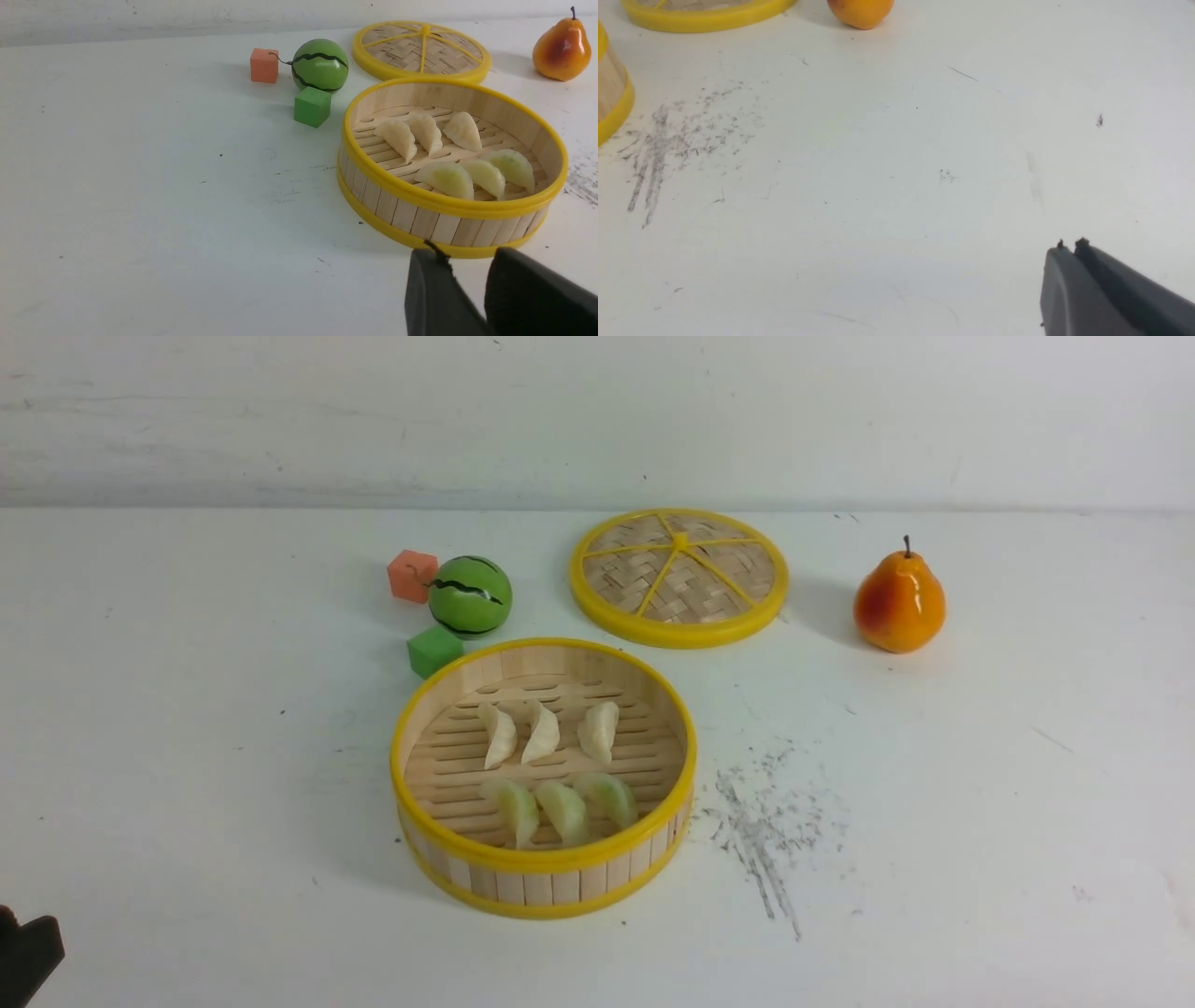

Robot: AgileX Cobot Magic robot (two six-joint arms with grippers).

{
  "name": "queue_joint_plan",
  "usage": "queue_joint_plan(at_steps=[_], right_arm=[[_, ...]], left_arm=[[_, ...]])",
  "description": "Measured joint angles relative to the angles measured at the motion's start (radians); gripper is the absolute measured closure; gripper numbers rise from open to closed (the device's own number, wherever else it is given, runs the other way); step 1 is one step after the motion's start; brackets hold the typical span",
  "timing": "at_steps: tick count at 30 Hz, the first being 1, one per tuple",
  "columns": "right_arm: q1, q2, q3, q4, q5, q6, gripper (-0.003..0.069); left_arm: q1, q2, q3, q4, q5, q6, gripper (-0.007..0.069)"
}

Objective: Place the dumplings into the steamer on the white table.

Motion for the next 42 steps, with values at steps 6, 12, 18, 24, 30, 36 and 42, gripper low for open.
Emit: queue_joint_plan(at_steps=[6,12,18,24,30,36,42], right_arm=[[0.000,0.000,0.000,0.001,0.000,0.000,0.0637],[0.000,0.000,0.000,0.002,0.000,0.000,0.0629],[0.000,0.000,0.000,0.002,0.000,0.000,0.0621],[0.000,0.000,0.000,0.004,0.000,0.000,0.0616],[0.000,0.000,0.000,0.005,0.000,0.000,0.0607],[0.000,0.000,0.000,0.006,0.000,0.000,0.0594],[0.000,0.000,0.000,0.006,0.000,0.000,0.0584]], left_arm=[[0.000,0.000,0.000,0.000,0.000,0.000,0.0449],[0.000,0.000,0.000,0.000,0.000,0.000,0.0449],[0.000,0.000,0.000,0.000,0.000,0.000,0.0449],[0.000,0.000,0.000,0.000,0.000,0.000,0.0442],[0.000,0.000,0.000,0.000,0.000,0.000,0.0436],[0.015,0.000,0.000,0.000,0.000,0.000,0.0431],[0.157,-0.032,0.000,0.004,0.015,0.011,0.0427]])
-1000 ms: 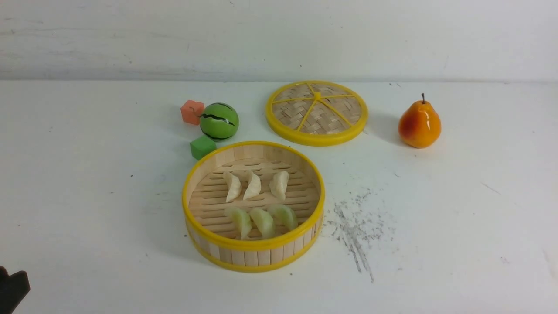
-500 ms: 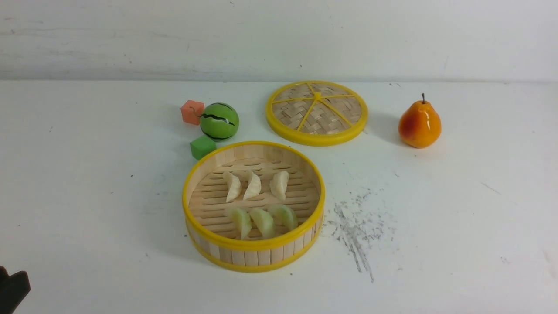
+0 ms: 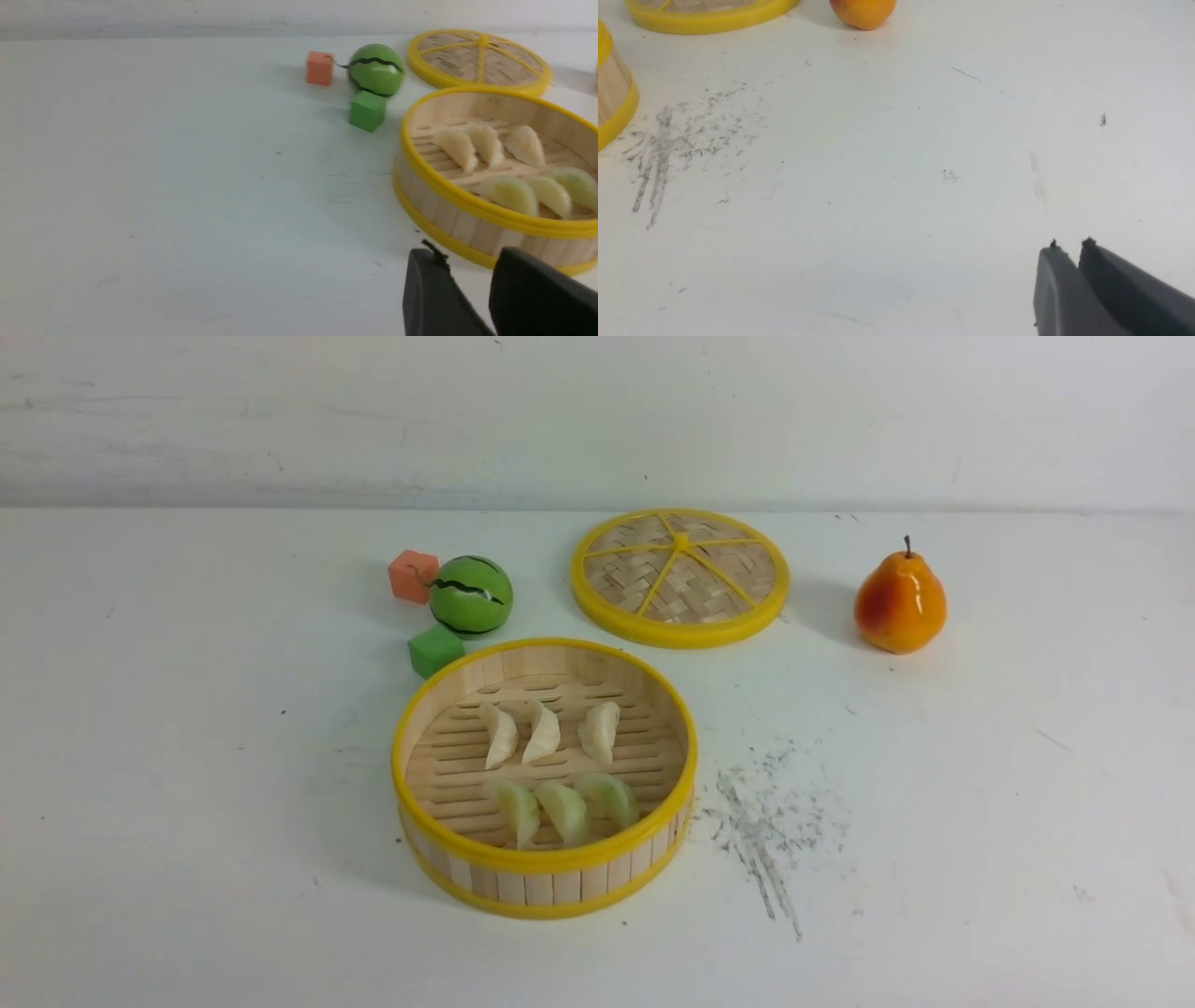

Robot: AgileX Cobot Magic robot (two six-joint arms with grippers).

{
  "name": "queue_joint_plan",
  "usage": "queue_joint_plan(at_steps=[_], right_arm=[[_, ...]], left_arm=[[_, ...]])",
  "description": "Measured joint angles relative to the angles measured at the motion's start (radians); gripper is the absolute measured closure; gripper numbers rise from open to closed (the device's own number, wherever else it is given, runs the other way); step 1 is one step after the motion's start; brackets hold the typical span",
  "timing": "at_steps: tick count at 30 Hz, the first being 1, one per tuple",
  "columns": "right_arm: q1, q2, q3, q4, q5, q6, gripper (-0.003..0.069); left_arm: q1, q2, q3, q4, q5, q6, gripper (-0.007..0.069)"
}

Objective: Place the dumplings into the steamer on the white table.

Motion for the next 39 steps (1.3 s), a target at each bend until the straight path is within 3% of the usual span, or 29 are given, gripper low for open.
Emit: queue_joint_plan(at_steps=[6,8,13,17,23,26,29,32,39], right_arm=[[0.000,0.000,0.000,0.000,0.001,0.000,0.0575],[0.000,0.000,0.000,0.001,0.001,0.000,0.0571],[0.000,-0.001,0.000,0.001,0.001,0.000,0.0559],[0.000,-0.001,0.000,0.001,0.001,0.000,0.0553],[0.000,-0.001,0.000,0.002,0.001,0.000,0.0547],[0.000,-0.001,0.000,0.002,0.001,0.000,0.0544],[0.000,-0.001,0.000,0.002,0.001,0.000,0.0543],[0.000,-0.001,0.000,0.002,0.001,0.000,0.0538],[0.000,-0.001,0.000,0.002,0.001,0.000,0.0529]], left_arm=[[0.218,-0.135,0.035,-0.076,-0.057,0.020,0.0426],[0.306,-0.191,0.067,-0.170,-0.105,0.064,0.0426],[0.408,-0.200,0.144,-0.386,-0.168,0.236,0.0426],[0.416,-0.200,0.198,-0.448,-0.206,0.333,0.0424],[0.406,-0.200,0.265,-0.462,-0.273,0.354,0.0431],[0.379,-0.200,0.305,-0.475,-0.309,0.354,0.0481],[0.355,-0.200,0.315,-0.499,-0.318,0.354,0.0580],[0.347,-0.200,0.317,-0.528,-0.286,0.358,0.0638],[0.345,-0.200,0.318,-0.624,-0.111,0.439,0.0638]])
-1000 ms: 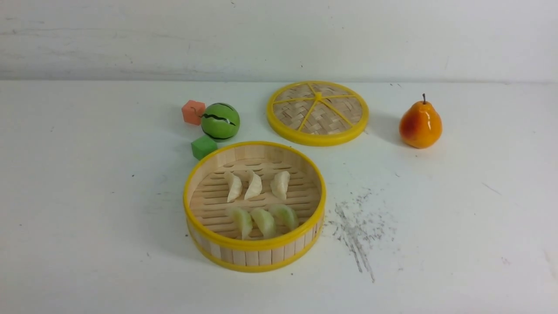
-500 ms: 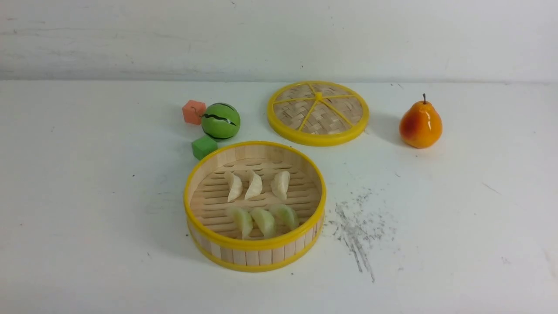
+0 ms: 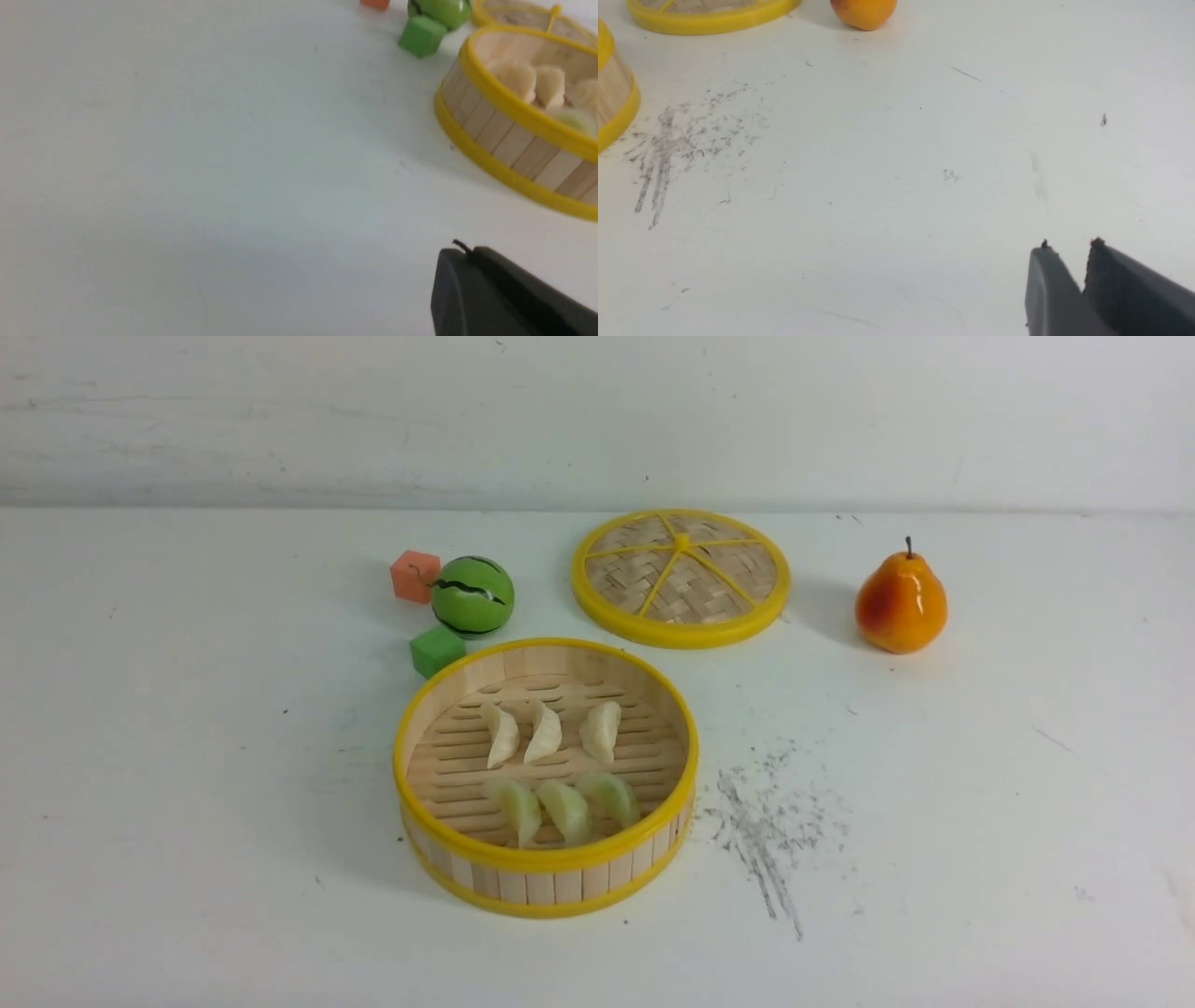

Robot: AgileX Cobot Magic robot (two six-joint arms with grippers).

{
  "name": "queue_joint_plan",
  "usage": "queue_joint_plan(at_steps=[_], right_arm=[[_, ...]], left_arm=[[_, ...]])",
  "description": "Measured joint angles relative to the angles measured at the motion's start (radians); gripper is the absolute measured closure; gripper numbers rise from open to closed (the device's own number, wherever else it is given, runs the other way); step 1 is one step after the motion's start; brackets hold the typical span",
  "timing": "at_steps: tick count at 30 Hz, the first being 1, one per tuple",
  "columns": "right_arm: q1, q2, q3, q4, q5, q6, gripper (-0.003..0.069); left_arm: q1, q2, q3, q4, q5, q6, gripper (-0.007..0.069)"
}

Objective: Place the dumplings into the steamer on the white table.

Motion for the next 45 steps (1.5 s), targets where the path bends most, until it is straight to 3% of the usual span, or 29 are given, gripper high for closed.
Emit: queue_joint_plan(at_steps=[7,45], right_arm=[[0.000,0.000,0.000,0.000,0.000,0.000,0.0520],[0.000,0.000,0.000,0.000,0.000,0.000,0.0488]], left_arm=[[0.000,0.000,0.000,-0.024,0.012,0.099,0.0638],[0.000,0.000,0.000,-0.002,0.013,0.100,0.0638]])
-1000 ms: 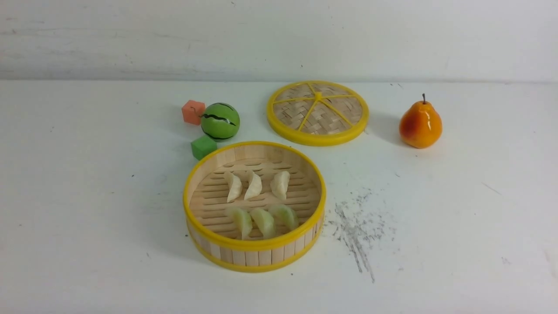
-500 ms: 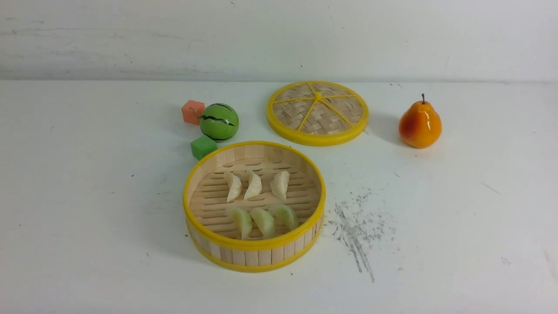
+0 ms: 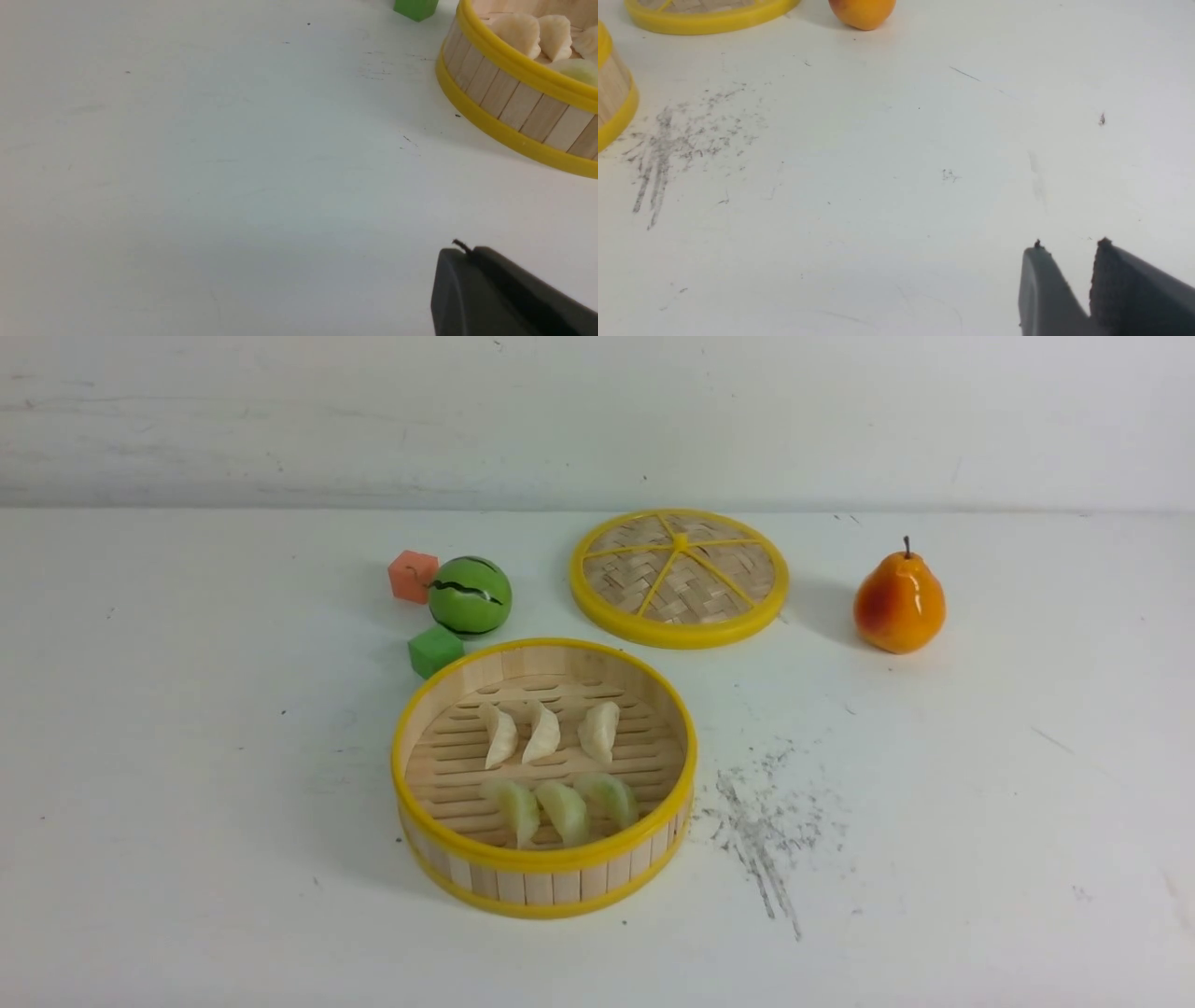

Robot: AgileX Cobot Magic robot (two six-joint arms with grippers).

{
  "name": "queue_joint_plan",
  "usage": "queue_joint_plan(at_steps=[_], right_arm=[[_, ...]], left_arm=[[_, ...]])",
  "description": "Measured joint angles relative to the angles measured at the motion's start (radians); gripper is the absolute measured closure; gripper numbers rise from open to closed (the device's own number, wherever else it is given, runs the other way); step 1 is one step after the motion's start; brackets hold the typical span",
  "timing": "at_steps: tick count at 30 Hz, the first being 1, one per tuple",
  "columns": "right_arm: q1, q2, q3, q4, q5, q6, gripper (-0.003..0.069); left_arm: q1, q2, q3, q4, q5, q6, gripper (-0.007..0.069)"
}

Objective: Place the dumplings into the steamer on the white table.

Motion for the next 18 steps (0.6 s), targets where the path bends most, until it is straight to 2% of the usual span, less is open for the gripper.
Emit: queue_joint_plan(at_steps=[18], right_arm=[[0.000,0.000,0.000,0.000,0.000,0.000,0.0458]], left_arm=[[0.000,0.000,0.000,0.000,0.000,0.000,0.0627]])
